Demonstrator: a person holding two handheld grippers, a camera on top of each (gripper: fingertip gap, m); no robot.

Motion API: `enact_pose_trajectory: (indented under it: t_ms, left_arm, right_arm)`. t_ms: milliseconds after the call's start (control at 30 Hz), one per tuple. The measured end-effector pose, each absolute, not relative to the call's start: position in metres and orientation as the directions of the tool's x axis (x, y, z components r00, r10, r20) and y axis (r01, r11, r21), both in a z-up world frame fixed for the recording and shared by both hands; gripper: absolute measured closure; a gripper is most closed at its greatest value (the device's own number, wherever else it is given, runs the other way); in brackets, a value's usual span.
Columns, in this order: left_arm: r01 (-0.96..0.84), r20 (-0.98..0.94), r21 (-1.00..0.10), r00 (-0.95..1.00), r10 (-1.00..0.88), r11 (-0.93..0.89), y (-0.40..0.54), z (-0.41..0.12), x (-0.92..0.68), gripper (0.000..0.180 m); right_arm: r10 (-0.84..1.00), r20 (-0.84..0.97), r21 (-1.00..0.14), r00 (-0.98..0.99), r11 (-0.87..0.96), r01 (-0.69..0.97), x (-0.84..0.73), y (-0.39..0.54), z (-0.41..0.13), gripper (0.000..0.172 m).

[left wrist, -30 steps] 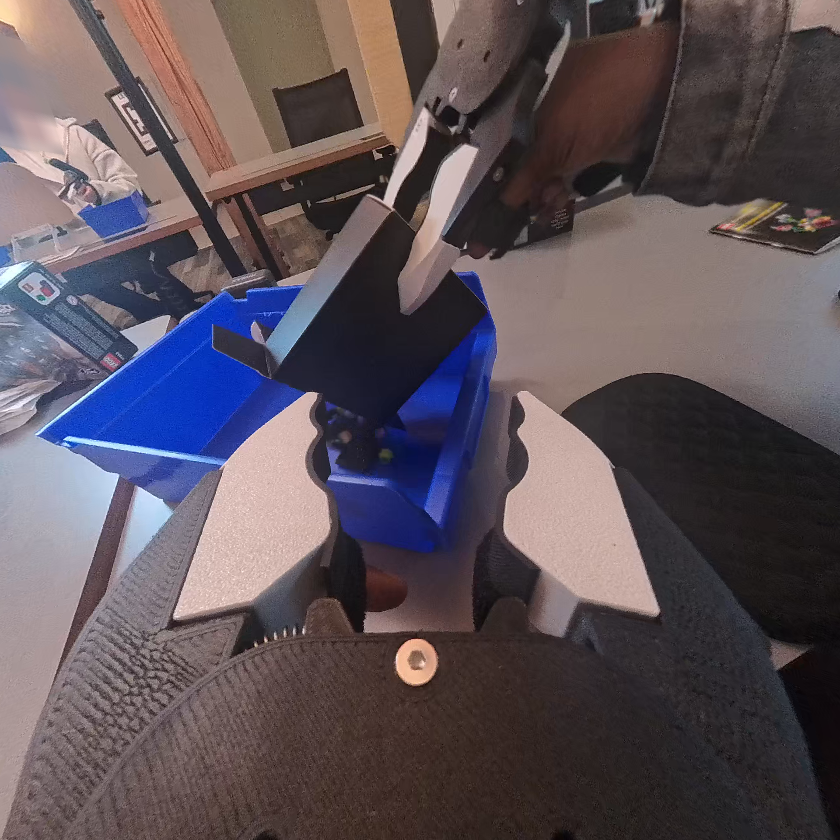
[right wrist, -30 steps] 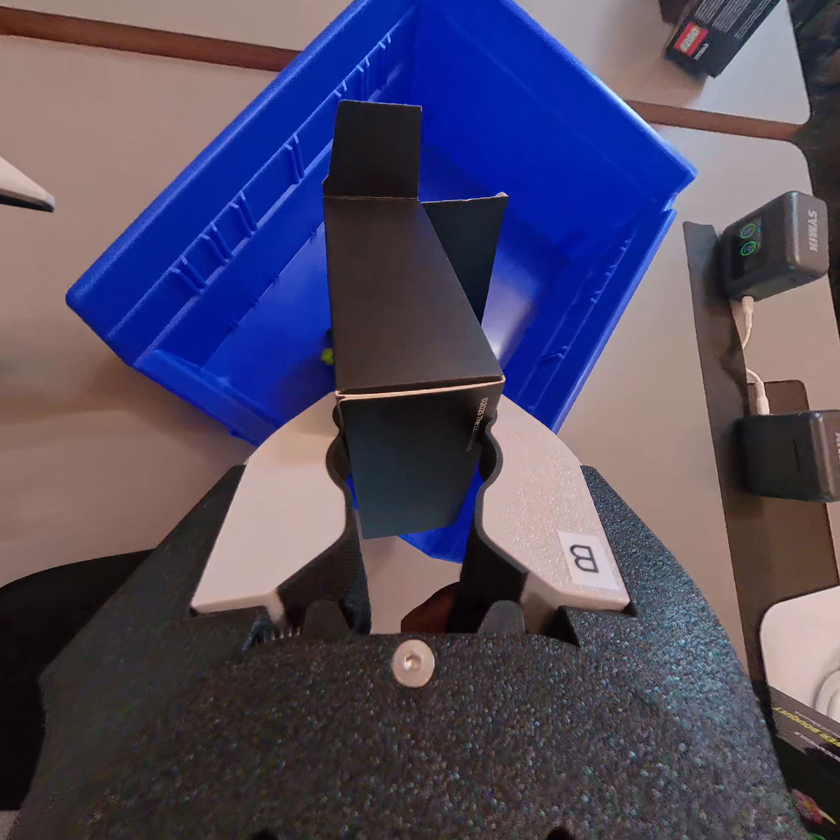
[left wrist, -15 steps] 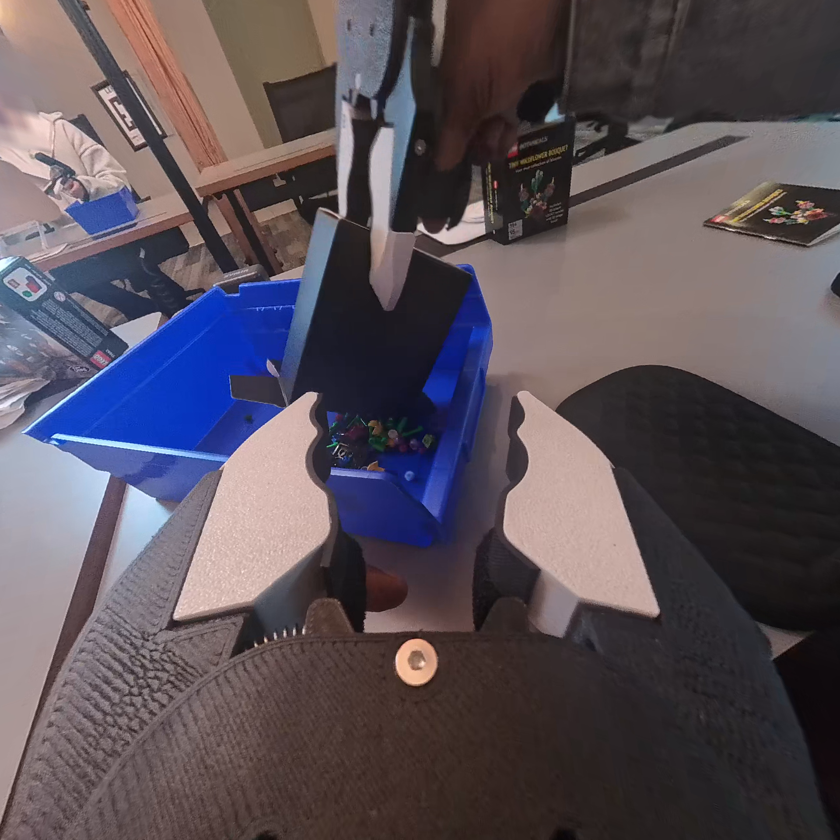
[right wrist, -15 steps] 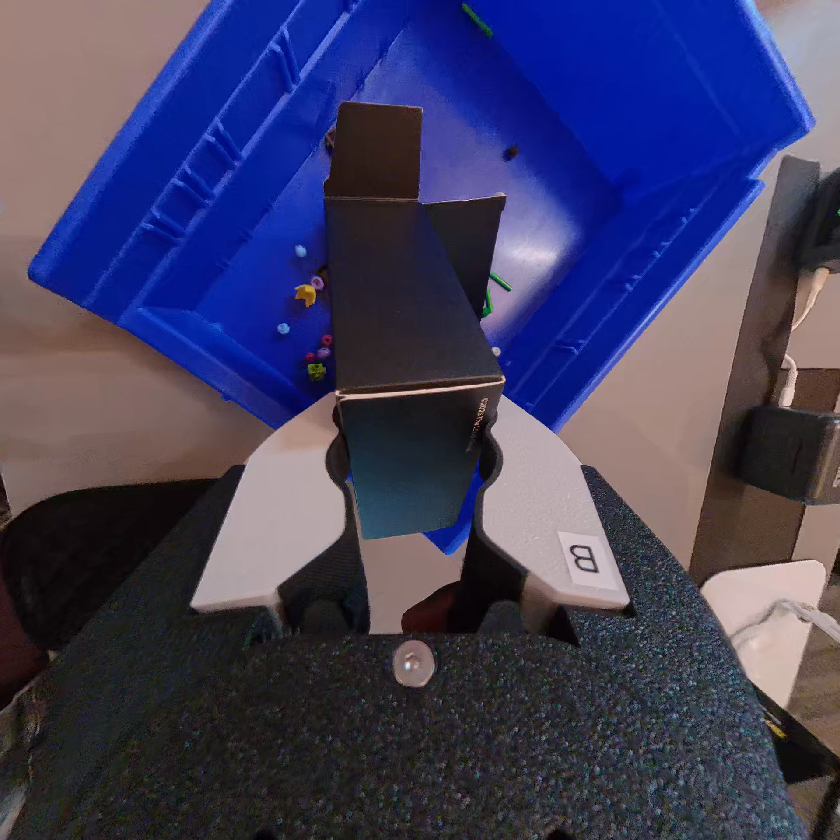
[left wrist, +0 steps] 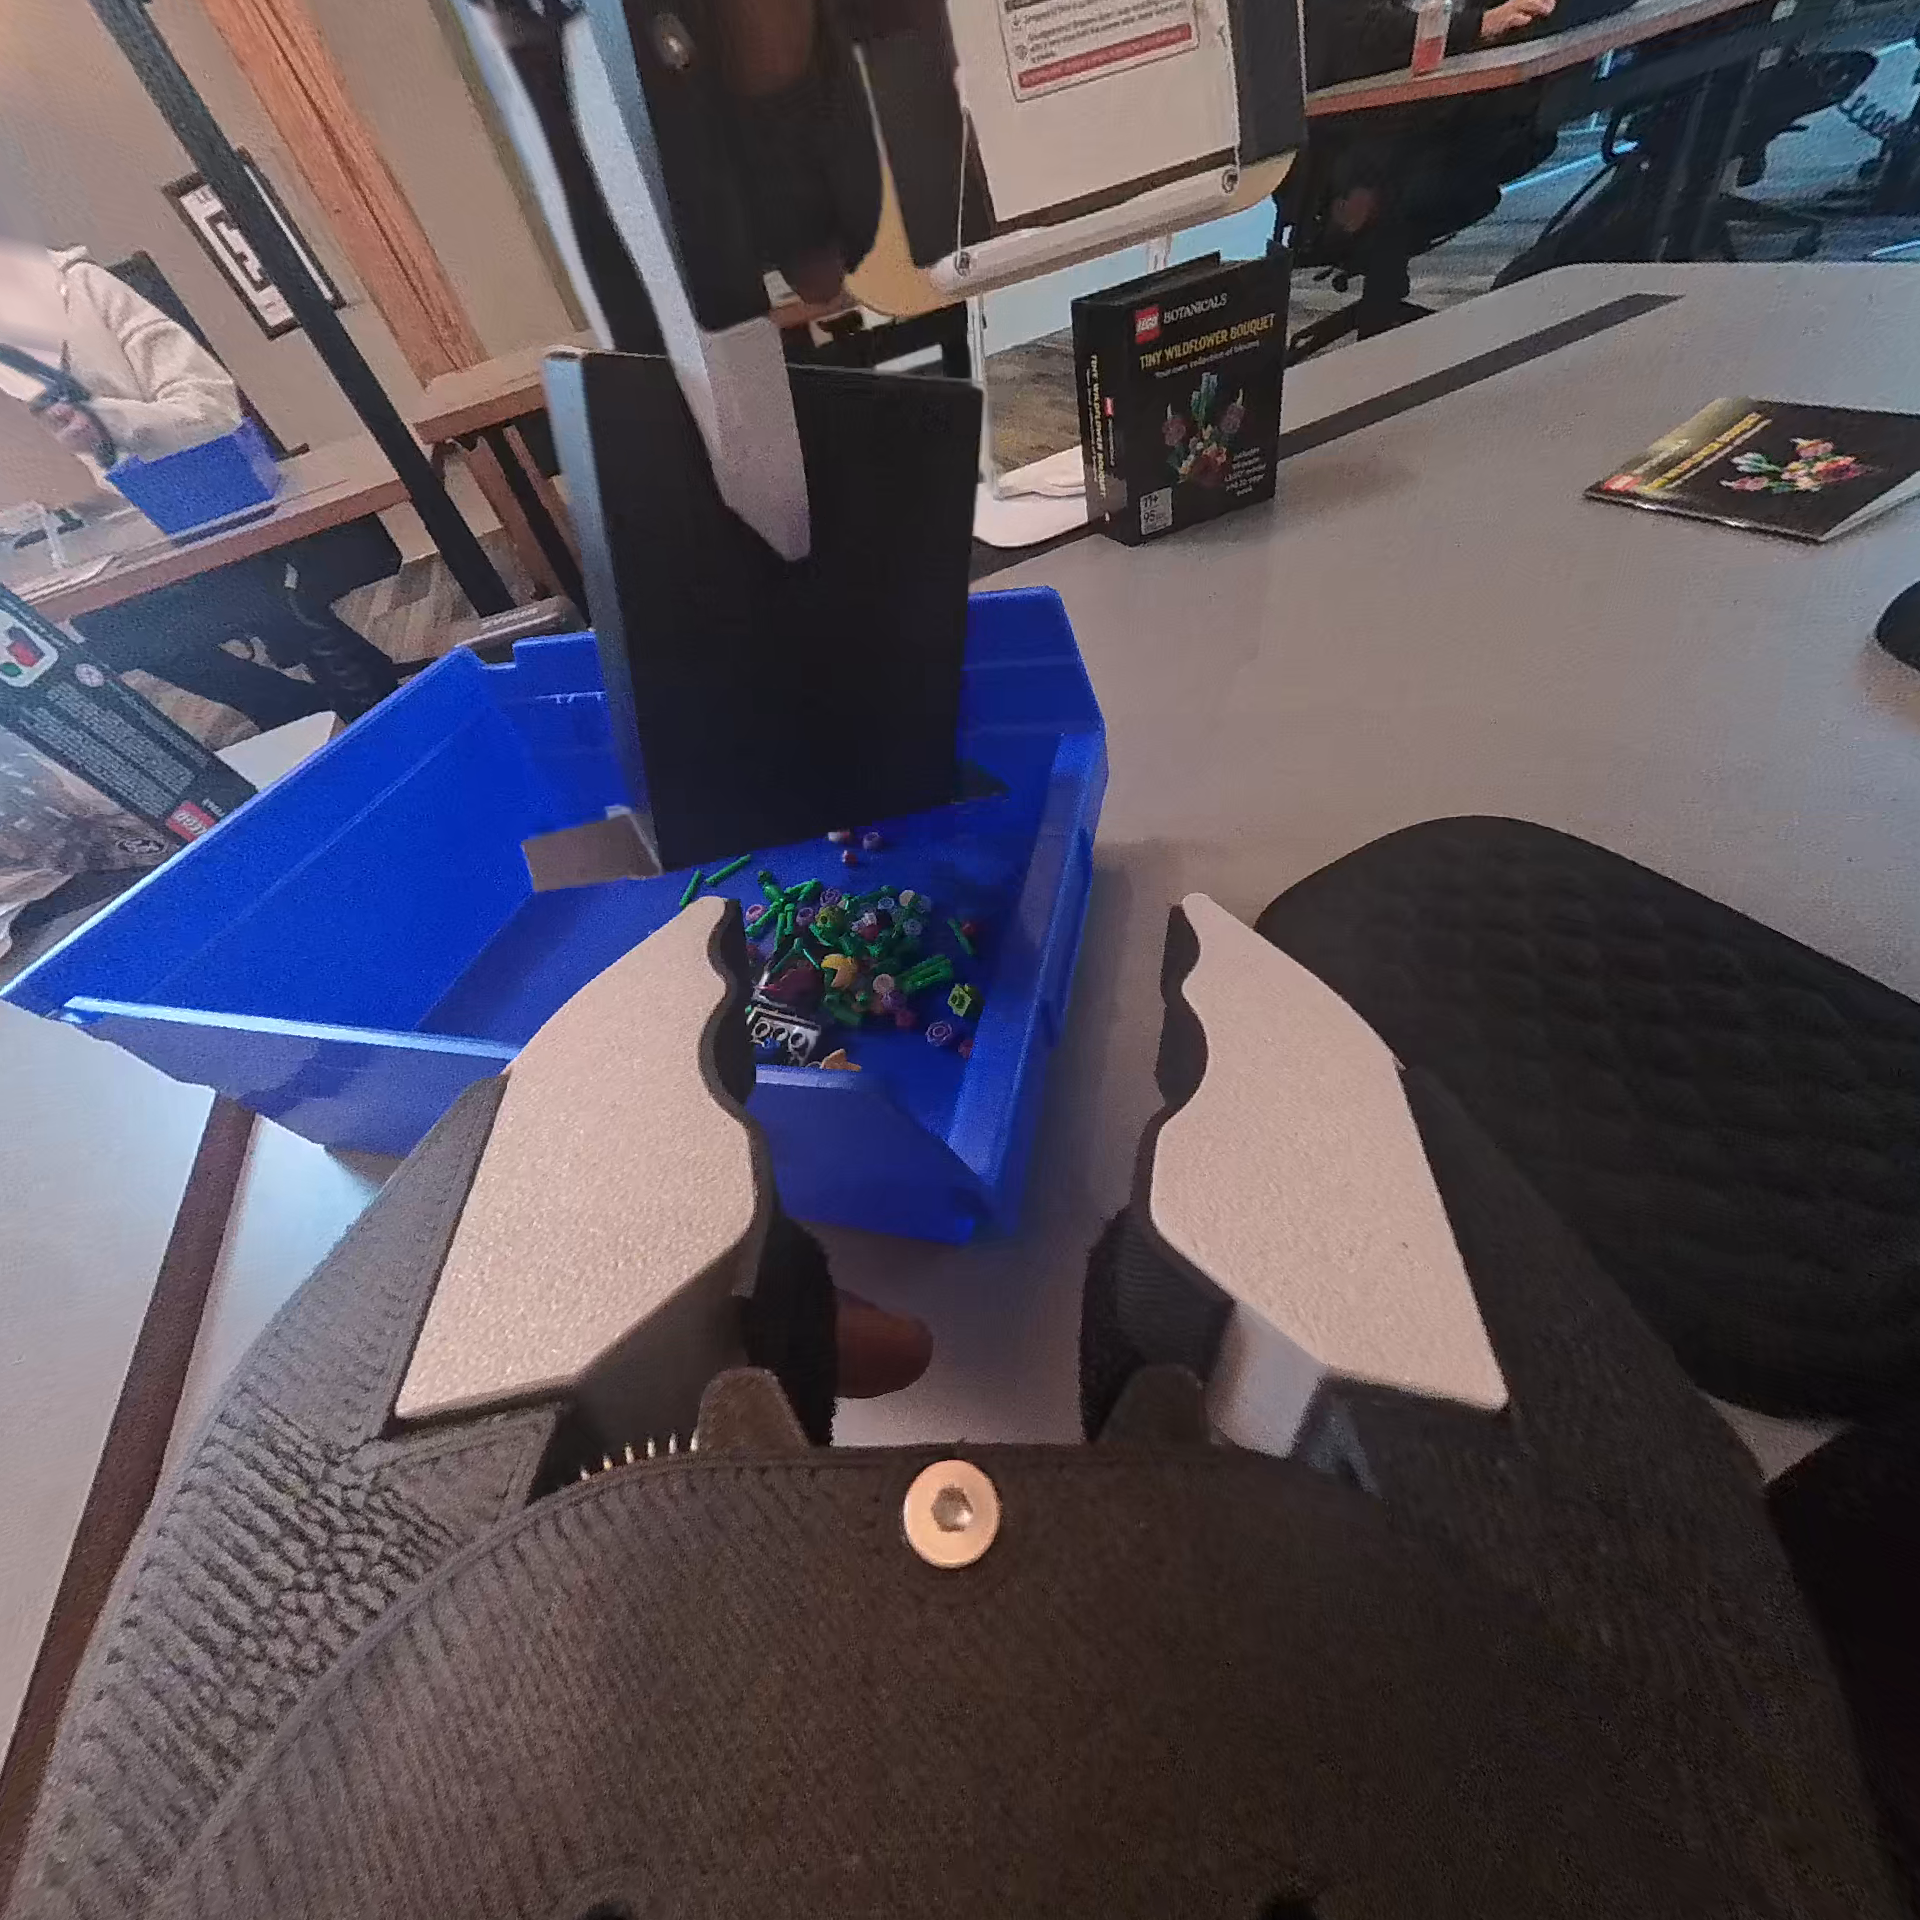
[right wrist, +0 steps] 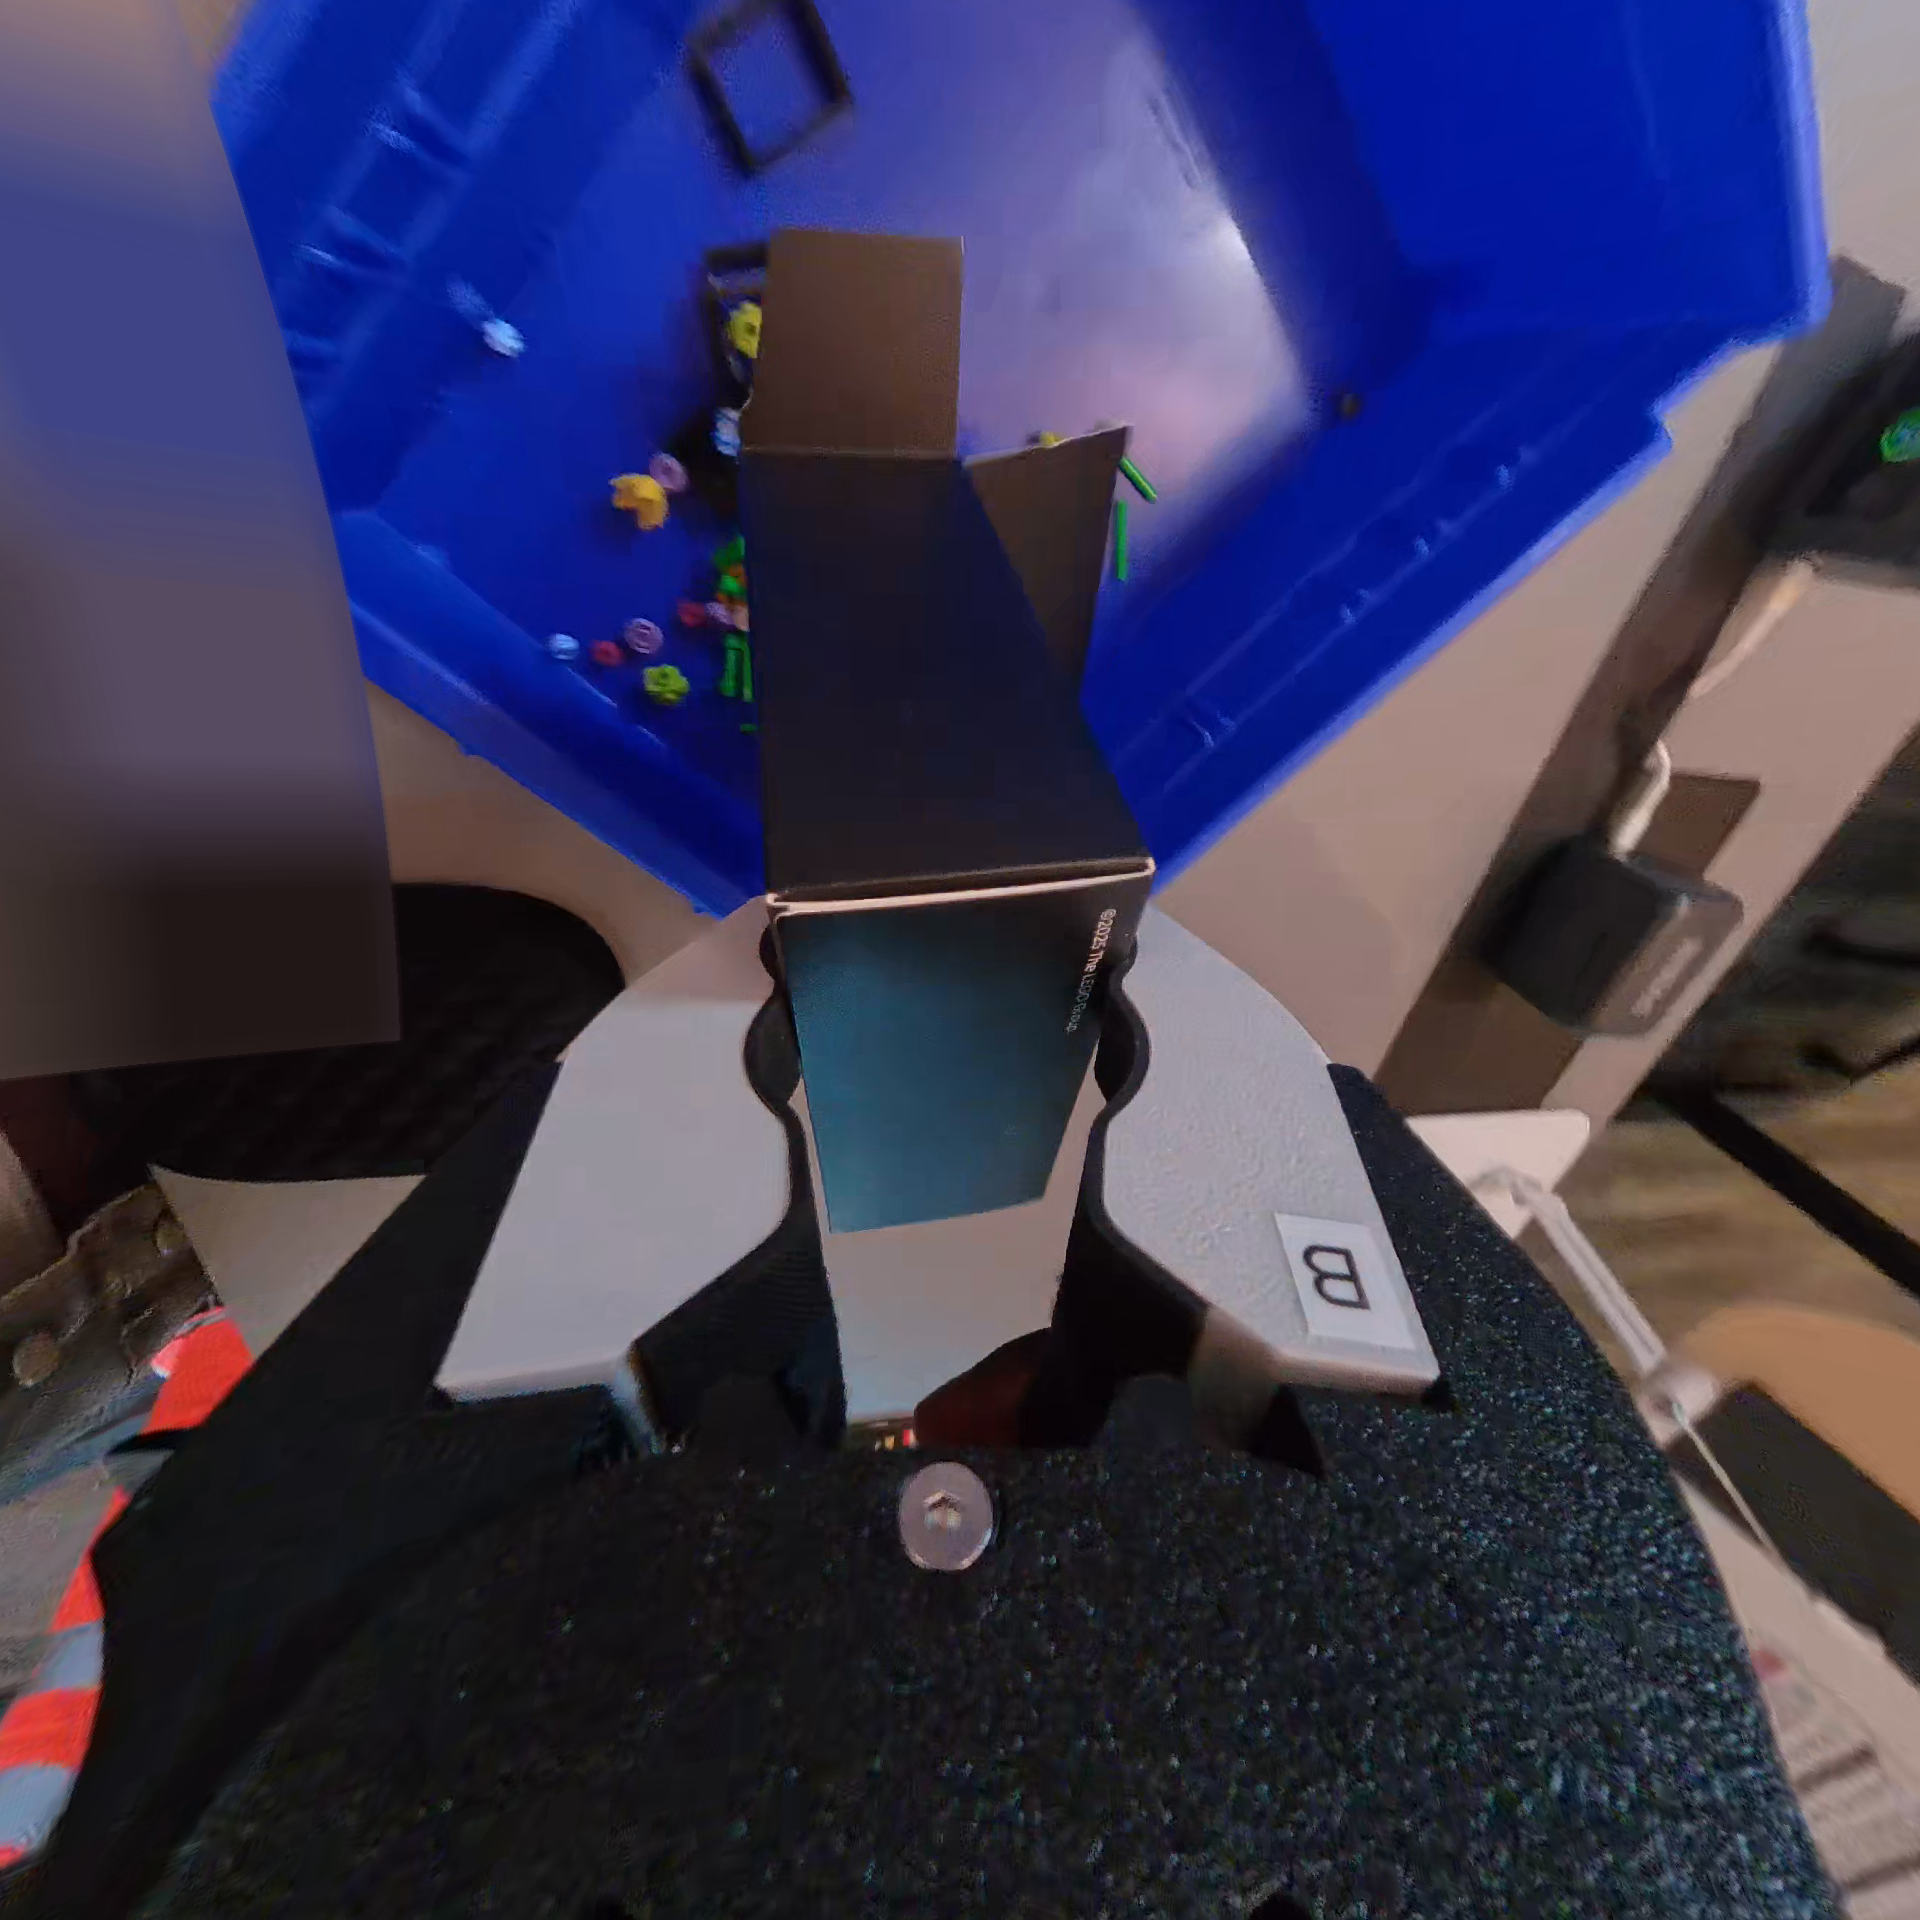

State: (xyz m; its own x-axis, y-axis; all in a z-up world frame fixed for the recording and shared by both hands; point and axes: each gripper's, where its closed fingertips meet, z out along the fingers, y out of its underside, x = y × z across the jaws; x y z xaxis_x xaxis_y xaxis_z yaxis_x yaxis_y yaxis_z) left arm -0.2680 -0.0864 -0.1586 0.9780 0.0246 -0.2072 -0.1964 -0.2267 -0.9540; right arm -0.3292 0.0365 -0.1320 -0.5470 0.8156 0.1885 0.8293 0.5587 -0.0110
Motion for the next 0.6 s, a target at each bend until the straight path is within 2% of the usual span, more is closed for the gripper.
enact_pose_trajectory:
  t_ms: [67, 300, 367, 433, 533, 600]
  left_arm:
    - [-0.201, -0.211, -0.953, 0.977, 0.018, -0.227, -0.087, -0.159, -0.266, 0.104]
    - [-0.203, -0.207, -0.957, 0.978, 0.0, -0.209, -0.086, -0.159, -0.264, 0.103]
    - [-0.209, -0.213, -0.963, 0.977, 0.003, -0.172, -0.087, -0.153, -0.262, 0.103]
    - [-0.204, -0.206, -0.971, 0.979, 0.001, -0.128, -0.088, -0.146, -0.26, 0.103]
    - [-0.166, -0.165, -0.982, 0.986, -0.02, -0.088, -0.089, -0.139, -0.257, 0.103]
    - [-0.146, -0.145, -0.988, 0.989, -0.027, -0.052, -0.09, -0.132, -0.255, 0.1]
  right_arm:
    - [0.819, 0.141, -0.041, -0.556, 0.566, 0.824, -0.332, 0.024, -0.13, 0.116]
    - [0.802, 0.2, -0.095, -0.563, 0.587, 0.804, -0.344, 0.017, -0.125, 0.116]
    - [0.819, 0.135, -0.187, -0.557, 0.573, 0.798, -0.347, 0.004, -0.124, 0.116]
    - [0.812, 0.204, -0.211, -0.547, 0.582, 0.785, -0.351, 0.013, -0.119, 0.116]
    - [0.816, 0.208, -0.274, -0.539, 0.577, 0.769, -0.35, 0.015, -0.115, 0.116]
    - [0.823, 0.201, -0.367, -0.532, 0.566, 0.738, -0.347, 0.013, -0.107, 0.116]
